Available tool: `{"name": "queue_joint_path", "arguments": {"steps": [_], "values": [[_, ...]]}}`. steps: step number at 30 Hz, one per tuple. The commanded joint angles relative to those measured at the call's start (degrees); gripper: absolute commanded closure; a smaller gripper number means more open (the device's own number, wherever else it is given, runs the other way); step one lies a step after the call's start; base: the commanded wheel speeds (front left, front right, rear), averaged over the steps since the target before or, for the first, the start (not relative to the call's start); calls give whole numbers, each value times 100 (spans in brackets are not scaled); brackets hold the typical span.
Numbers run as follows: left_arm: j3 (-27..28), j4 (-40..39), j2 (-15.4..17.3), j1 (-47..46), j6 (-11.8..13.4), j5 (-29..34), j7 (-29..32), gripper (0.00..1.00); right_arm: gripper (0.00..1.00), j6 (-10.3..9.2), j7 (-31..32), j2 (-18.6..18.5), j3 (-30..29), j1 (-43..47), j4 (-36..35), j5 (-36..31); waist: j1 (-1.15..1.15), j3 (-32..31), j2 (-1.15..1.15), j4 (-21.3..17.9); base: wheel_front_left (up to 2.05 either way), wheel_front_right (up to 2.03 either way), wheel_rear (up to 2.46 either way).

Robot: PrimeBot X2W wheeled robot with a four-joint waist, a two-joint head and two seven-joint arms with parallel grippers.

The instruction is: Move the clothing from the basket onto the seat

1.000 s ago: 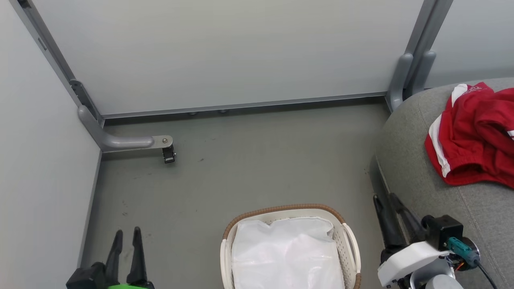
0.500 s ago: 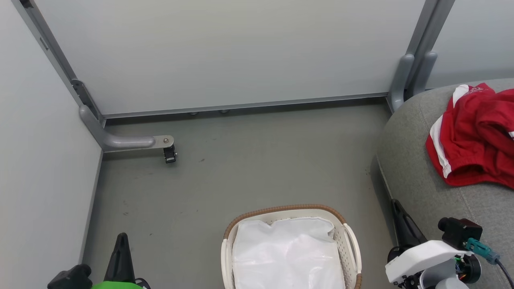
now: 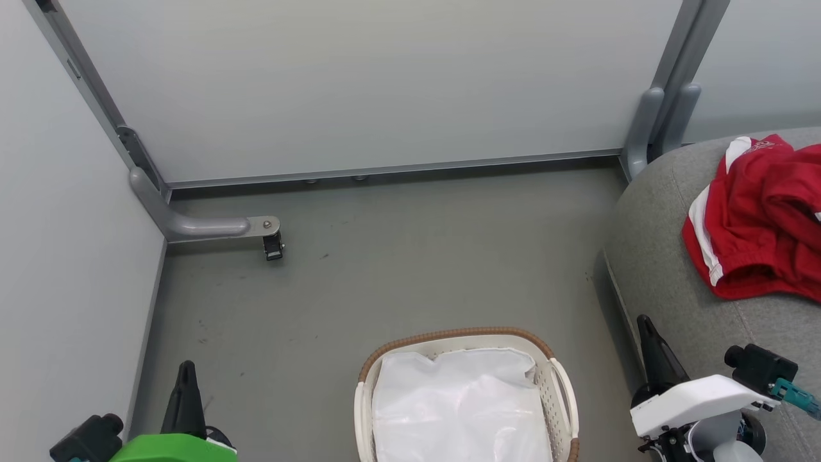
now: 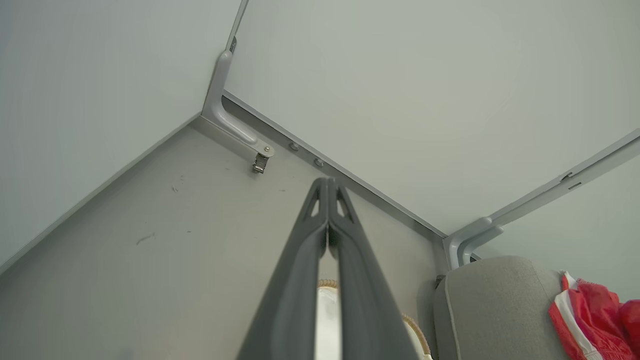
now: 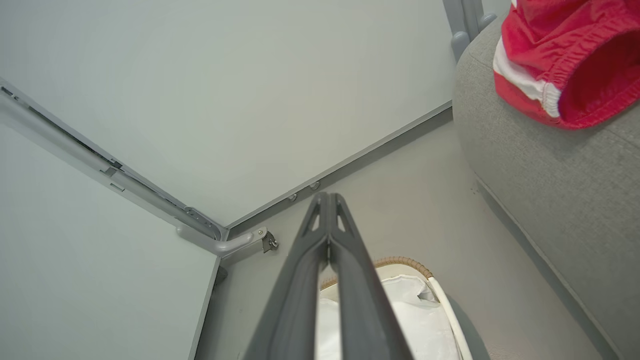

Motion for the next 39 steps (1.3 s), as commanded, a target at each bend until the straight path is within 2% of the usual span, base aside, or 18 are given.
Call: {"name": "queue_joint_path", "arguments": {"steps": [1, 12, 13, 14, 39], "values": [[39, -87, 20, -179, -23, -223, 54, 100, 100, -2, 56, -34, -45, -142, -106, 224, 0, -1, 15, 3, 0, 0, 0], [119, -89, 21, -309, -49, -1033, 281, 100, 100, -2, 285, -41, -149, -167, -146, 1076, 0, -6, 20, 23, 0, 0, 0], [150, -90, 22, -356, -55, -1361, 378, 100, 100, -3, 375, -44, -191, -181, -163, 1421, 0, -8, 23, 32, 0, 0, 0], [156, -90, 22, -367, -55, -1438, 396, 100, 100, -3, 396, -44, -201, -183, -166, 1496, 0, -9, 23, 34, 0, 0, 0], [299, -89, 25, -596, -101, -2879, 809, 100, 100, -4, 805, -54, -391, -232, -235, 3002, 0, -20, 36, 79, 0, 0, 0]]}}
